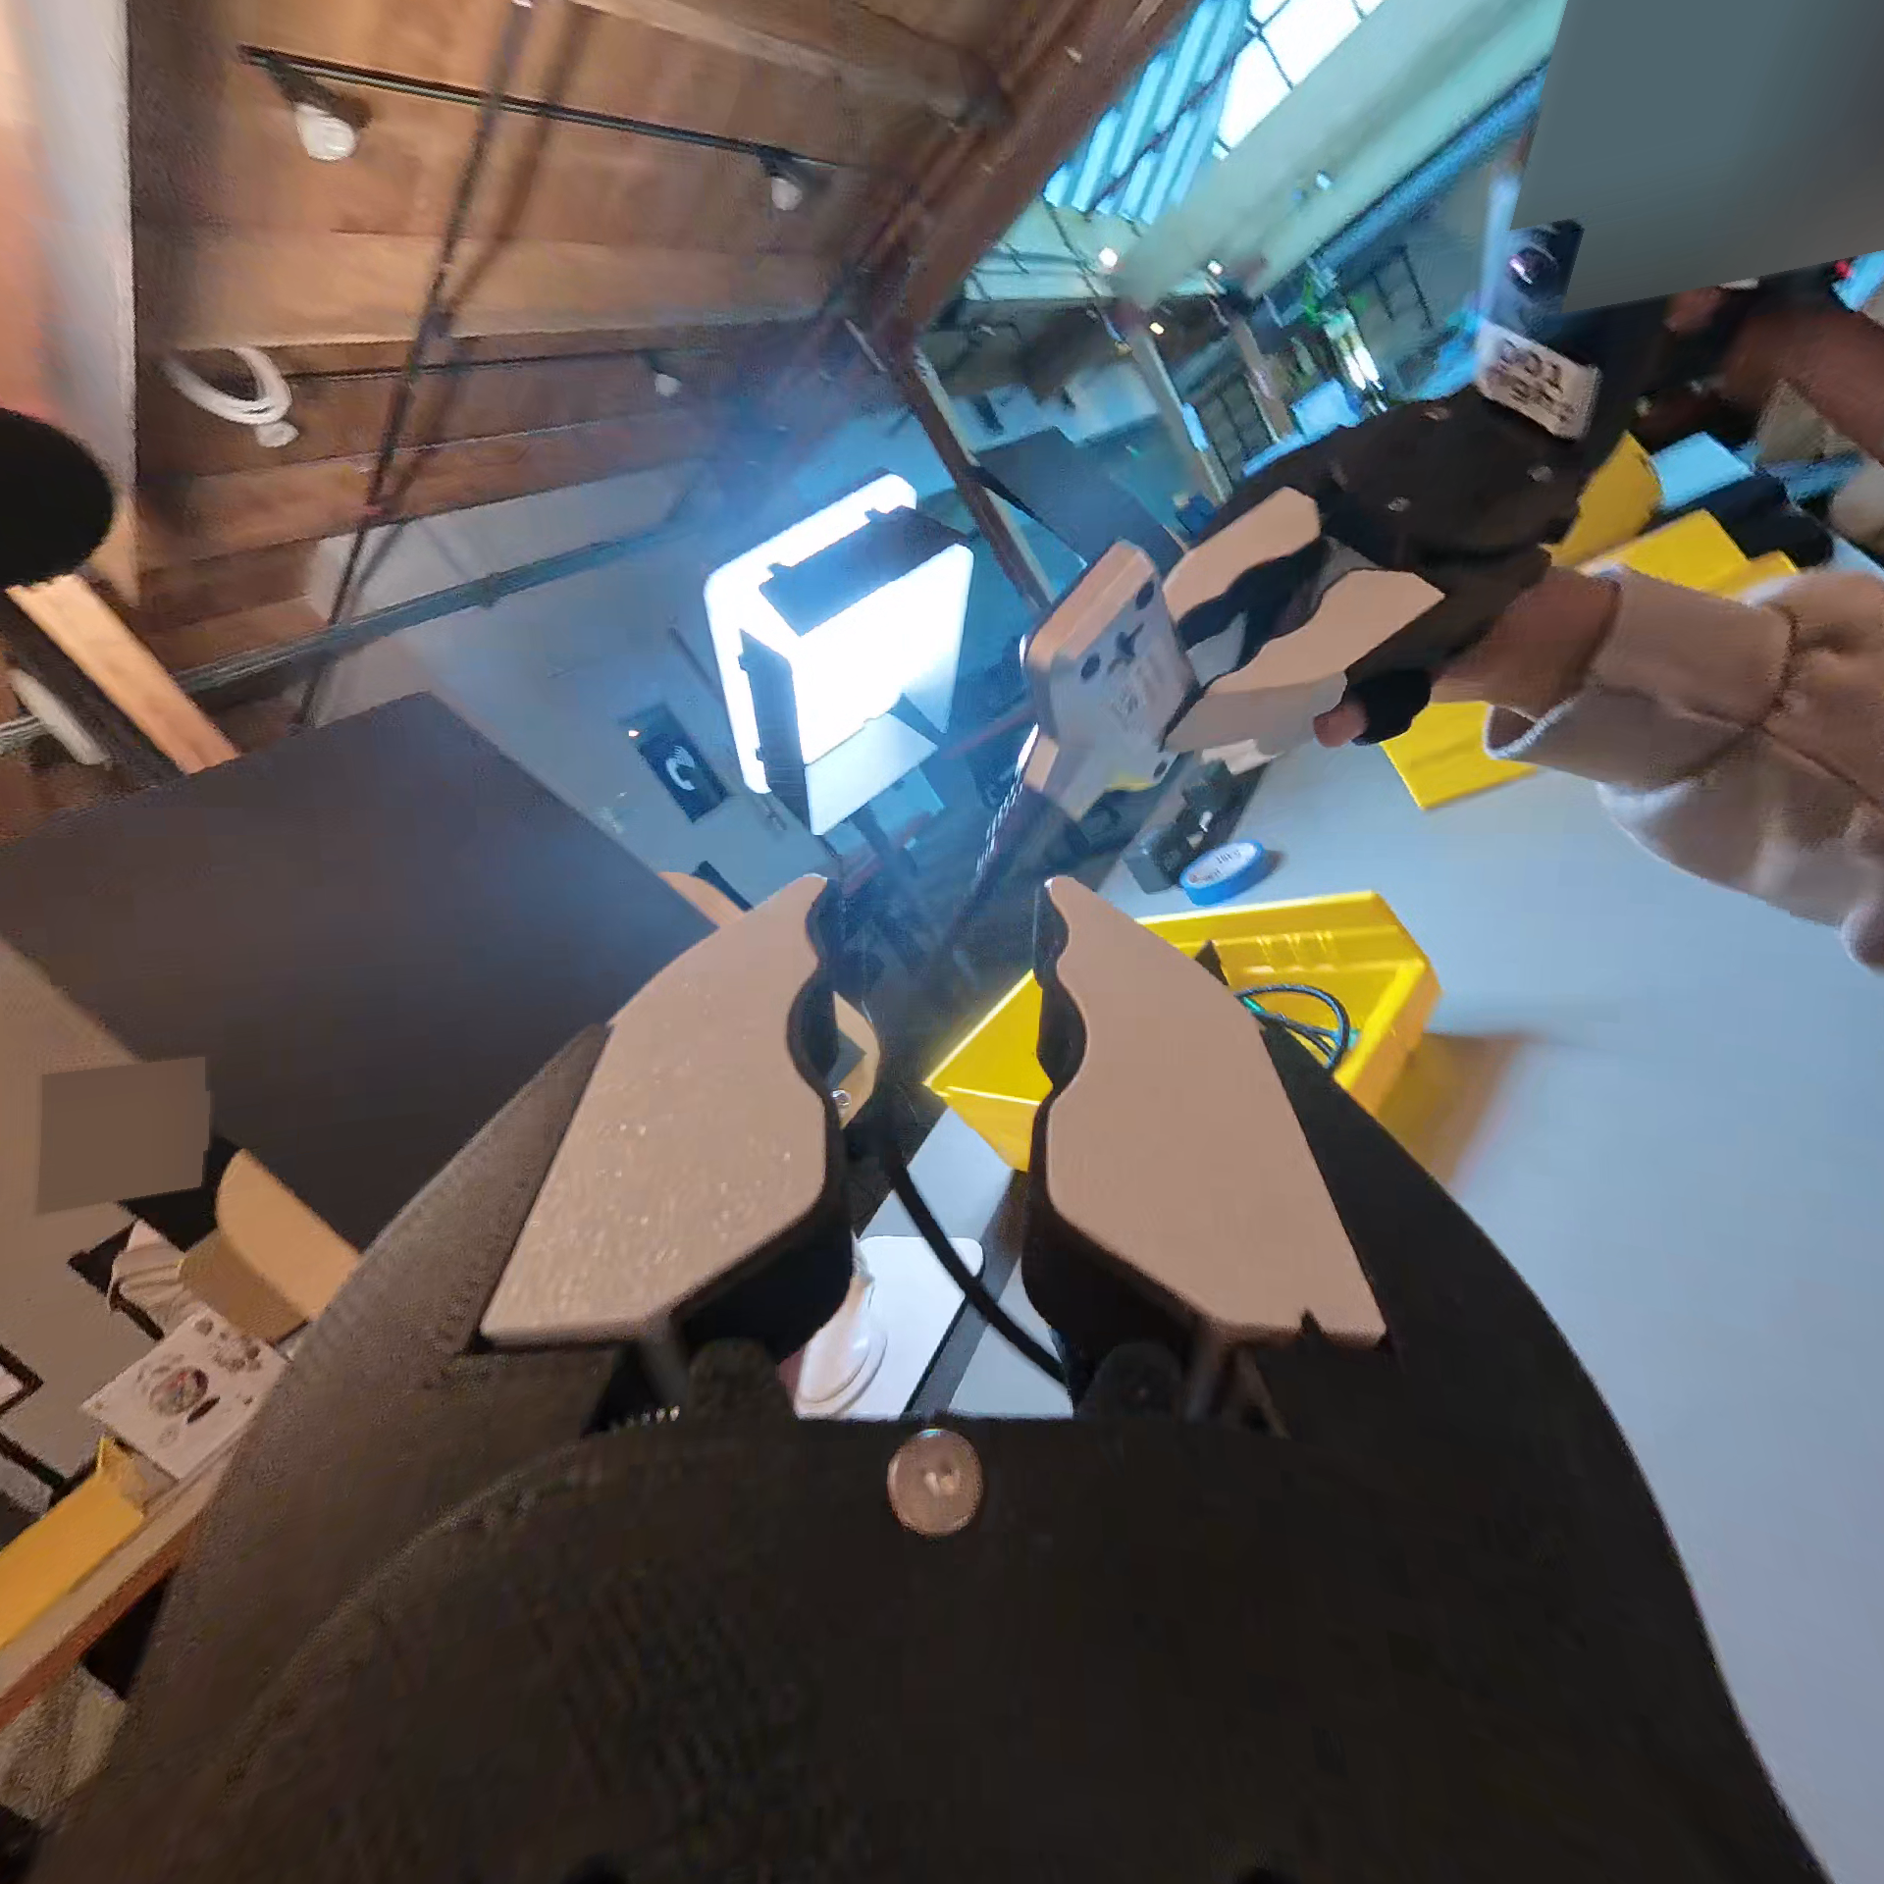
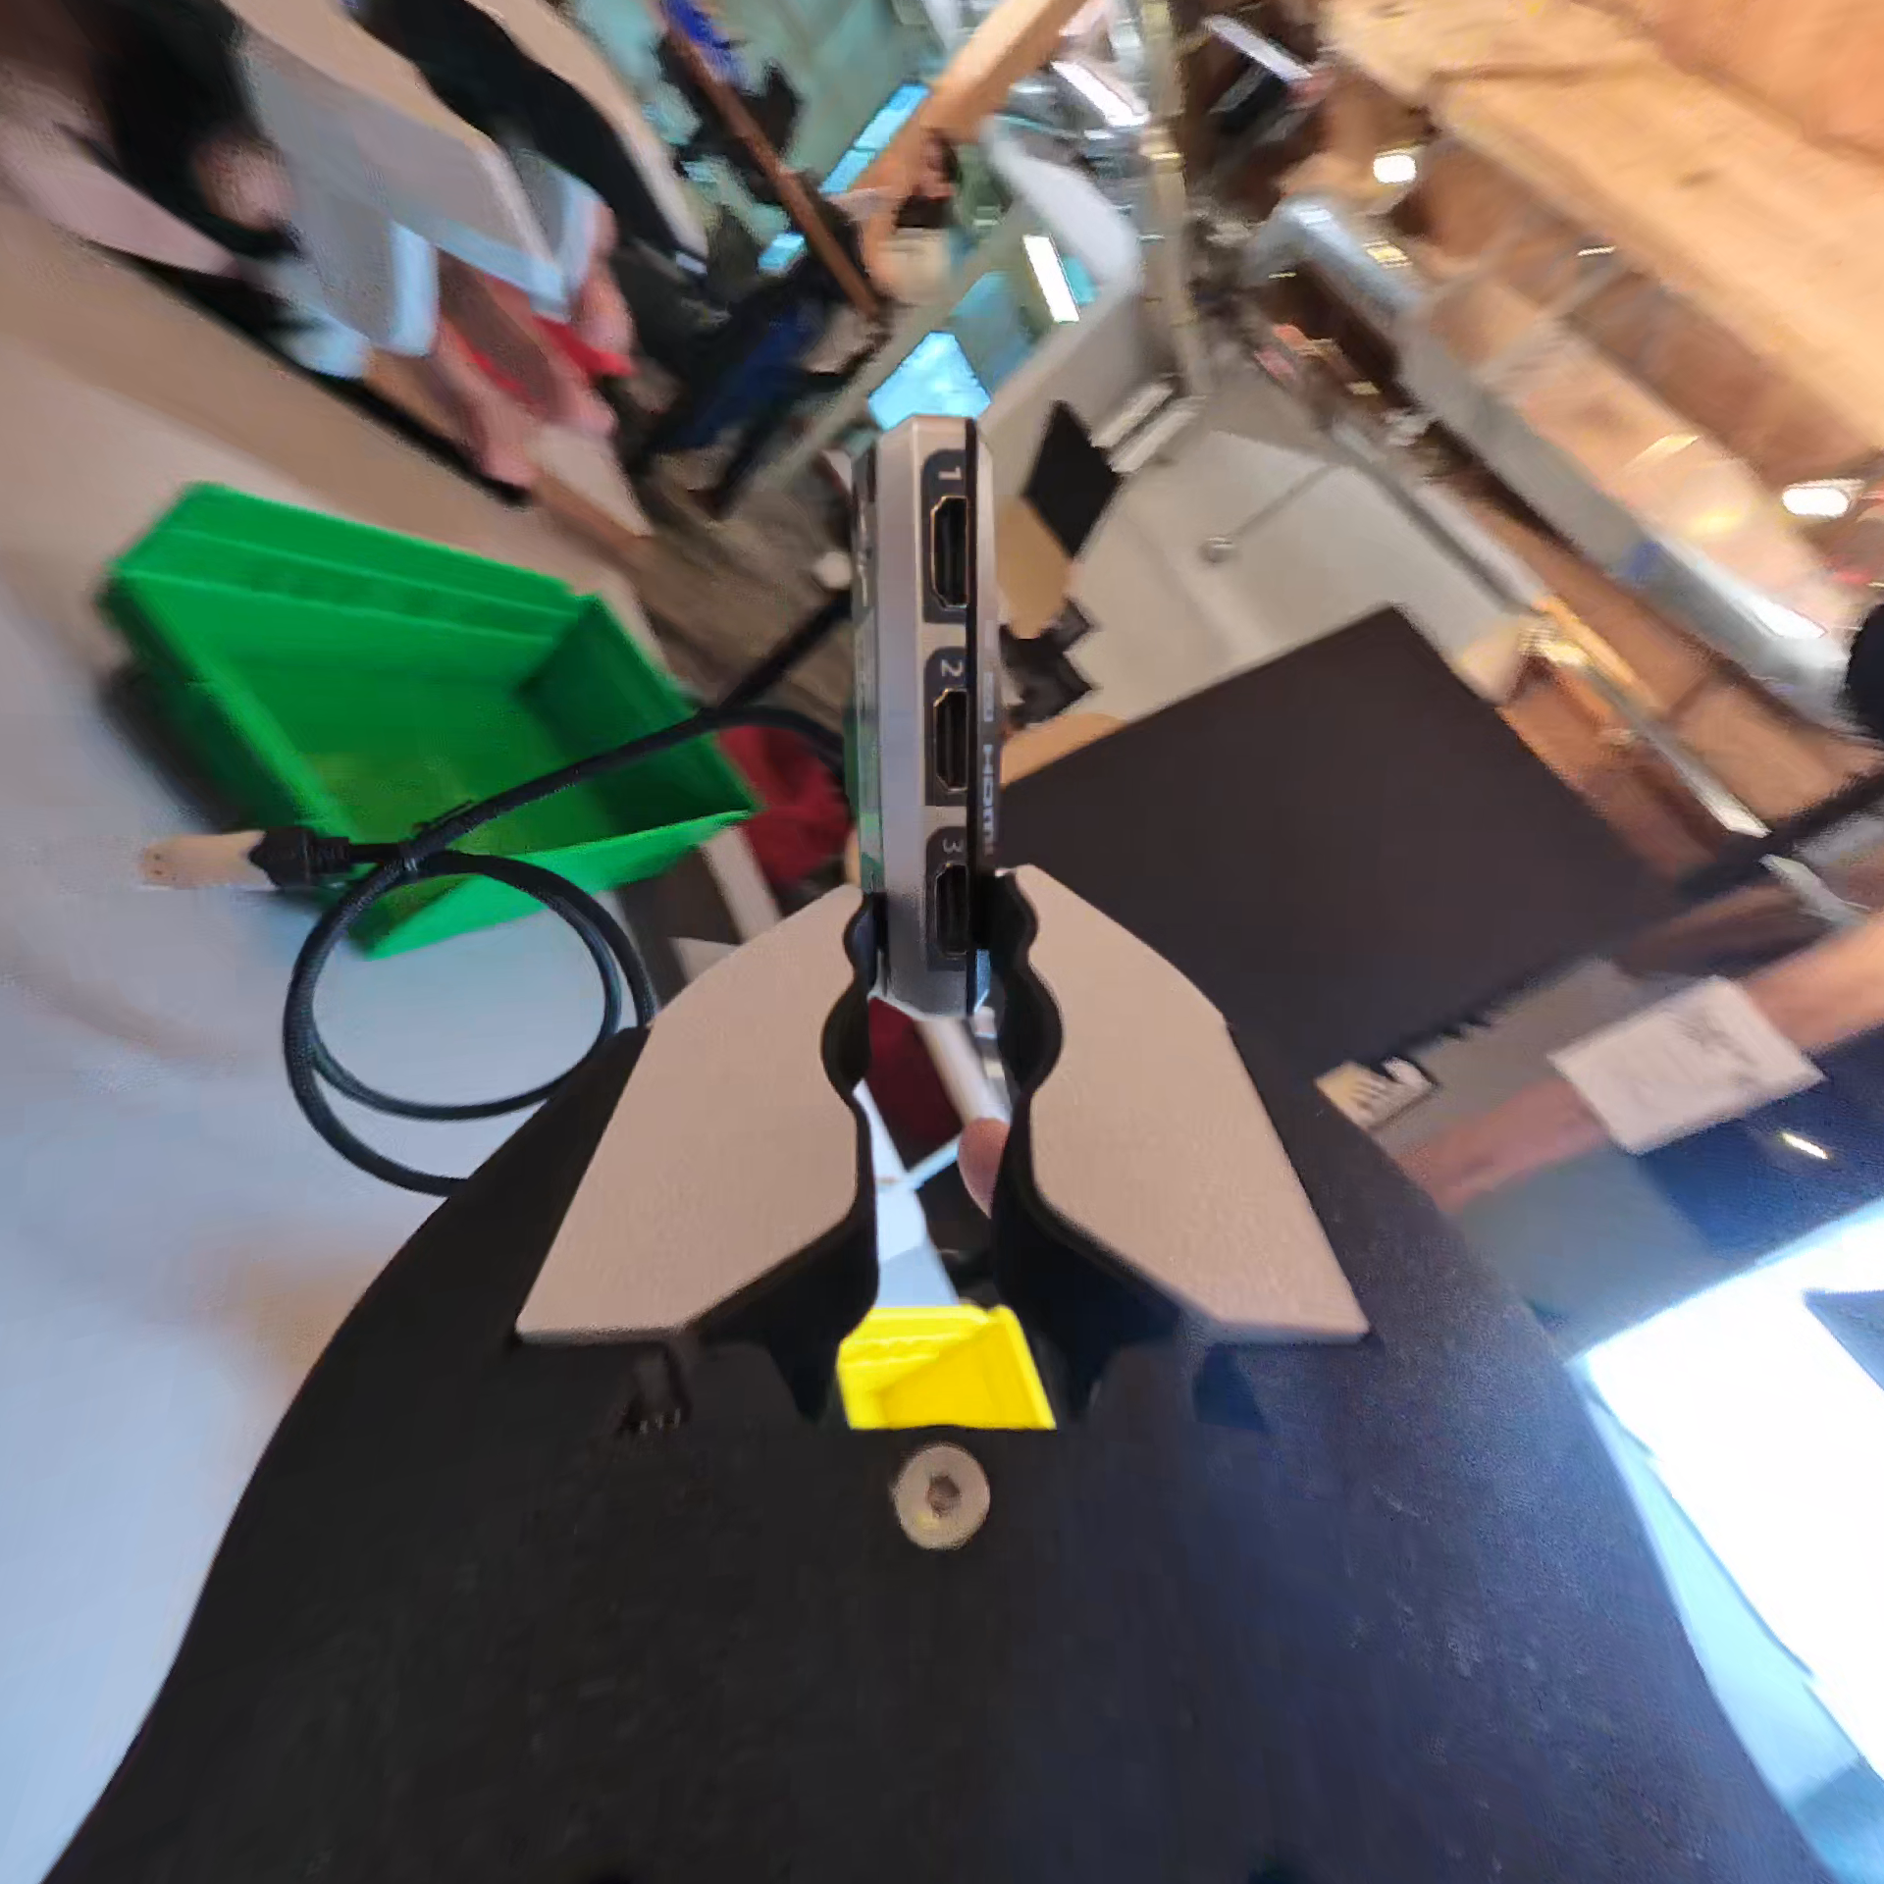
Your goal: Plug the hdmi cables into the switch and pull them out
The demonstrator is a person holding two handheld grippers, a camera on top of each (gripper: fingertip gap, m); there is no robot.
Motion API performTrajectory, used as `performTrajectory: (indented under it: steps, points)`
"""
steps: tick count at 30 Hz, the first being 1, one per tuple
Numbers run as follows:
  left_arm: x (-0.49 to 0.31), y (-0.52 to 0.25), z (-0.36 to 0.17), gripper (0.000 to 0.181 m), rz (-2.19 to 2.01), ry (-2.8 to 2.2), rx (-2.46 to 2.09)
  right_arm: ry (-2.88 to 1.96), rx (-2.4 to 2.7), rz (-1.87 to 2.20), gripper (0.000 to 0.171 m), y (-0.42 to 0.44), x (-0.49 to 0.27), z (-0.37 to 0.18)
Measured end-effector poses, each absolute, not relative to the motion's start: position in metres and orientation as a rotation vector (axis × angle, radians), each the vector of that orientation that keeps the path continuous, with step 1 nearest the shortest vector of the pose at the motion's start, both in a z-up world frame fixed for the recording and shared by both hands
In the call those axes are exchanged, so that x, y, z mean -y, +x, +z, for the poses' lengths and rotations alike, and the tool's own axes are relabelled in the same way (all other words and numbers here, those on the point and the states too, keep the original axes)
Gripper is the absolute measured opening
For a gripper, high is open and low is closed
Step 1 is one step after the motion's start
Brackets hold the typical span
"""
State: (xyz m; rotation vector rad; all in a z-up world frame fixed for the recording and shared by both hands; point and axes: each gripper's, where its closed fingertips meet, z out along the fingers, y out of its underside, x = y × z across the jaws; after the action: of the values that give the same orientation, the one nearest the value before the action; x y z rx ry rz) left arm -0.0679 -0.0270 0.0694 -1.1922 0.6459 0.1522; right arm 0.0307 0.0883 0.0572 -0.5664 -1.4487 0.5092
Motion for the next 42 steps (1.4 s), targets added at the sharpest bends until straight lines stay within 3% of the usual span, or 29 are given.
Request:
performTrajectory:
  steps: [5, 9, 12, 21, 27, 32, 36, 39, 42]
  points:
    - [0.039, -0.105, 0.081, 0.032, 0.163, -1.201, -0.512, -0.628, 1.119, 0.193, 0.021, 0.066, -0.158, 0.109]
    - [0.032, -0.124, 0.069, 0.030, 0.109, -1.267, -0.438, -0.700, 1.082, -0.017, 0.021, 0.073, -0.221, 0.119]
    - [0.023, -0.138, 0.058, 0.030, 0.057, -1.309, -0.382, -0.779, 1.156, -0.128, 0.021, 0.065, -0.267, 0.088]
    - [0.020, -0.163, 0.046, 0.026, -0.018, -1.332, -0.294, -1.255, 1.366, -0.099, 0.020, 0.056, -0.338, -0.069]
    - [0.009, -0.161, 0.028, 0.028, -0.047, -1.403, -0.315, -1.414, 1.458, -0.051, 0.021, 0.047, -0.365, -0.112]
    - [-0.002, -0.158, 0.012, 0.029, -0.073, -1.457, -0.331, -1.622, 1.822, -0.055, 0.029, 0.049, -0.366, -0.166]
    - [-0.006, -0.157, -0.003, 0.031, -0.078, -1.529, -0.359, -1.748, 1.856, 0.067, 0.031, 0.045, -0.367, -0.165]
    - [-0.006, -0.154, -0.024, 0.031, -0.094, -1.641, -0.409, -1.820, 1.867, 0.157, 0.051, 0.052, -0.362, -0.160]
    - [-0.008, -0.161, -0.061, 0.036, -0.052, -1.837, -0.450, -1.793, 1.765, 0.352, 0.057, 0.054, -0.348, -0.137]
